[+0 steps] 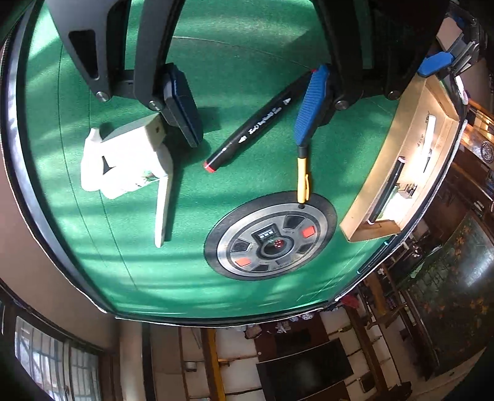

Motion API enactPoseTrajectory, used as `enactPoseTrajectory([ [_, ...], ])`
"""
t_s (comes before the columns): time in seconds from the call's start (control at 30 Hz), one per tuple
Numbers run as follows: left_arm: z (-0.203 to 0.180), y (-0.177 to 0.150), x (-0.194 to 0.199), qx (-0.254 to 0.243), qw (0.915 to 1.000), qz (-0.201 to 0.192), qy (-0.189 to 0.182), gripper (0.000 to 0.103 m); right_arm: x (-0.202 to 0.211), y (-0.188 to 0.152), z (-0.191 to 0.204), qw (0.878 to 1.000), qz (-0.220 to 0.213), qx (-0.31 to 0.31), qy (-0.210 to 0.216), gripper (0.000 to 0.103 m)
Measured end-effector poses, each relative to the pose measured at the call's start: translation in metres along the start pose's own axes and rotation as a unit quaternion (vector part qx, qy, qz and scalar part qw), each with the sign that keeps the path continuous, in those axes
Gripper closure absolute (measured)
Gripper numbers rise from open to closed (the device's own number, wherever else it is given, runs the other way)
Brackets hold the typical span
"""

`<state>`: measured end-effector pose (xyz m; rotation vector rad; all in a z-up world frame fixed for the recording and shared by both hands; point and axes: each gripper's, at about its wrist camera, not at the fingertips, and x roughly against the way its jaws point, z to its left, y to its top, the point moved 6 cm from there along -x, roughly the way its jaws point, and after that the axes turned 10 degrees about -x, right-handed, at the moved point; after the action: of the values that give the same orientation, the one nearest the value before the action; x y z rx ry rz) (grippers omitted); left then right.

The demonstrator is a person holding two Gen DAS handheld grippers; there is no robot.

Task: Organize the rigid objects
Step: 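Grasp the black red-capped marker with the right tool, then grasp the yellow pen with the left tool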

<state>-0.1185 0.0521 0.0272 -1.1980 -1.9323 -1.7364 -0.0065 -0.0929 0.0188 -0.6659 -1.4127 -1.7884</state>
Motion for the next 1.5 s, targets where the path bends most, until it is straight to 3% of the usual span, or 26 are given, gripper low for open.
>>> enactPoseTrajectory([
  [0.13, -0.003, 0.008, 0.003, -0.004, 0.9998, -0.004, 0.020, 0.031, -0.027, -0.003, -0.010, 0.998, 0.041, -0.041, 0.003, 0.042],
  [0.23, -0.002, 0.019, 0.007, -0.011, 0.9989, -0.011, 0.044, 0.031, -0.047, -0.002, -0.001, 0.999, 0.040, -0.036, -0.006, 0.043],
  [0.27, 0.000, 0.024, 0.009, -0.013, 0.9985, -0.015, 0.052, 0.031, -0.052, -0.003, 0.001, 0.999, 0.039, -0.033, -0.014, 0.049],
  [0.3, 0.001, 0.029, 0.010, -0.013, 0.9980, -0.018, 0.059, 0.031, -0.057, -0.004, 0.003, 0.998, 0.043, -0.032, -0.018, 0.071],
  [0.4, 0.009, 0.047, 0.004, -0.014, 0.9970, -0.016, 0.074, 0.031, -0.057, -0.011, 0.001, 0.998, 0.045, -0.016, -0.028, 0.086],
  [0.5, 0.013, 0.064, -0.017, -0.009, 0.9968, -0.007, 0.079, 0.031, -0.048, -0.015, -0.017, 0.998, 0.014, -0.015, -0.060, 0.088],
  [0.67, 0.010, 0.082, -0.083, 0.001, 0.9968, 0.021, 0.077, 0.031, -0.044, -0.014, -0.046, 0.997, 0.003, -0.079, 0.009, 0.089],
  [0.83, 0.027, 0.088, -0.148, 0.039, 0.9935, 0.064, 0.086, 0.031, -0.045, -0.014, -0.039, 0.998, -0.007, -0.053, -0.012, 0.088],
  [0.93, 0.027, 0.094, -0.166, -0.016, 0.9875, 0.069, 0.141, 0.032, -0.045, -0.014, -0.038, 0.999, -0.006, -0.052, -0.013, 0.088],
  [0.97, 0.025, 0.094, -0.169, -0.047, 0.9827, 0.071, 0.164, 0.036, -0.045, -0.014, -0.039, 0.998, -0.005, -0.055, -0.011, 0.087],
  [1.0, 0.025, 0.091, -0.172, -0.065, 0.9787, 0.081, 0.177, 0.060, -0.045, -0.014, -0.040, 0.998, -0.004, -0.058, -0.008, 0.087],
  [1.03, 0.024, 0.091, -0.170, -0.065, 0.9808, 0.075, 0.168, 0.081, -0.045, -0.014, -0.040, 0.998, -0.003, -0.061, -0.006, 0.087],
  [1.1, 0.025, 0.089, -0.166, -0.063, 0.9806, 0.086, 0.164, 0.096, -0.045, -0.014, -0.040, 0.998, -0.002, -0.063, -0.005, 0.087],
  [1.3, 0.029, 0.072, -0.149, -0.044, 0.9871, 0.076, 0.134, 0.096, -0.045, -0.015, -0.036, 0.998, -0.004, -0.055, -0.006, 0.081],
  [1.5, 0.016, 0.073, -0.153, -0.088, 0.9794, 0.061, 0.172, 0.095, -0.045, -0.017, -0.028, 0.999, -0.008, -0.036, -0.009, 0.070],
])
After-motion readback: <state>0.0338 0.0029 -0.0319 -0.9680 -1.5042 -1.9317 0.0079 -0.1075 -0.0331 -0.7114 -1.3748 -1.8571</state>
